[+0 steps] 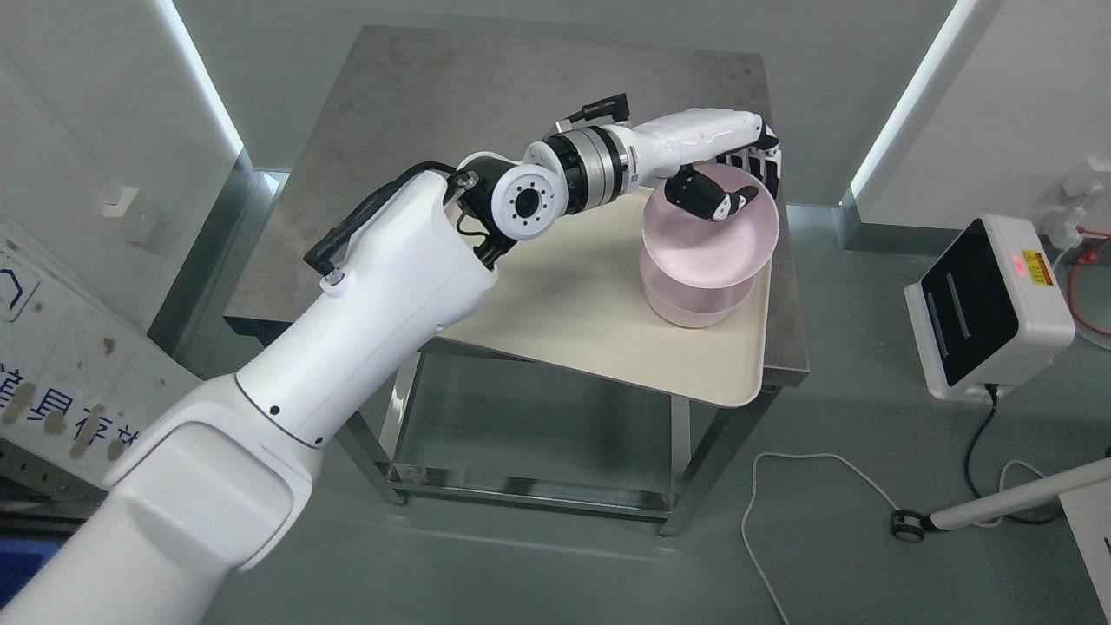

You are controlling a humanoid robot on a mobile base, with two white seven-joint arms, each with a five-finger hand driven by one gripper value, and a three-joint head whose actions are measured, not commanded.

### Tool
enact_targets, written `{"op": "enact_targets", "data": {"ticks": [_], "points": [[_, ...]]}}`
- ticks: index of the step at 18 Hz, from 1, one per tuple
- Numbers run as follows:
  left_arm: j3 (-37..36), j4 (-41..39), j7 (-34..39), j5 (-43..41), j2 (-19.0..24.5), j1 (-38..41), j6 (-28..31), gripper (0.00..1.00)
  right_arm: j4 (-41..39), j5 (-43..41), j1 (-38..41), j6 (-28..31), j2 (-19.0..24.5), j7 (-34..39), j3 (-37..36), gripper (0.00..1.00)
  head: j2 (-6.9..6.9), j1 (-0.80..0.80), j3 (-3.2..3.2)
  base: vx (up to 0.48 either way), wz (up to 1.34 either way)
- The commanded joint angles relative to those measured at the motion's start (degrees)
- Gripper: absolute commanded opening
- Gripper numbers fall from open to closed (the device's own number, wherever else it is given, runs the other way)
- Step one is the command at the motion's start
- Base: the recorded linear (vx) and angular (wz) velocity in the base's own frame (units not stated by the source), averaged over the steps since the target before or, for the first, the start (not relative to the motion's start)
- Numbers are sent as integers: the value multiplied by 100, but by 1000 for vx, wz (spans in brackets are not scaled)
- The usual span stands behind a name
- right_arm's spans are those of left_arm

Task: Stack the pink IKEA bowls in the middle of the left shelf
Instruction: 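Lift the pink bowl and lower it into the other pink bowl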

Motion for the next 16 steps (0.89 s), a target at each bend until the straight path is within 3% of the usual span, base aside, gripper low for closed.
{"op": "enact_targets", "data": {"ticks": [1,7,9,10,12,16], "points": [[-556,431,11,68,29,-114,170,2,-193,-14,167,19,-100,4,-62,100,0,0,0,0,0],[-467,589,11,-55,29,-141,188,4,-193,-14,167,10,-100,4,-62,100,0,0,0,0,0],[-441,590,54,-56,29,-141,187,11,-193,-14,167,19,-100,4,-62,100,0,0,0,0,0],[-432,590,124,-47,29,-141,170,23,-193,-14,167,19,-100,4,-62,100,0,0,0,0,0],[-458,590,326,-99,29,-141,179,63,-193,-14,167,10,-100,4,-62,100,0,0,0,0,0],[23,572,397,-56,29,-80,161,81,-193,-14,167,19,-100,4,-62,100,0,0,0,0,0]]}}
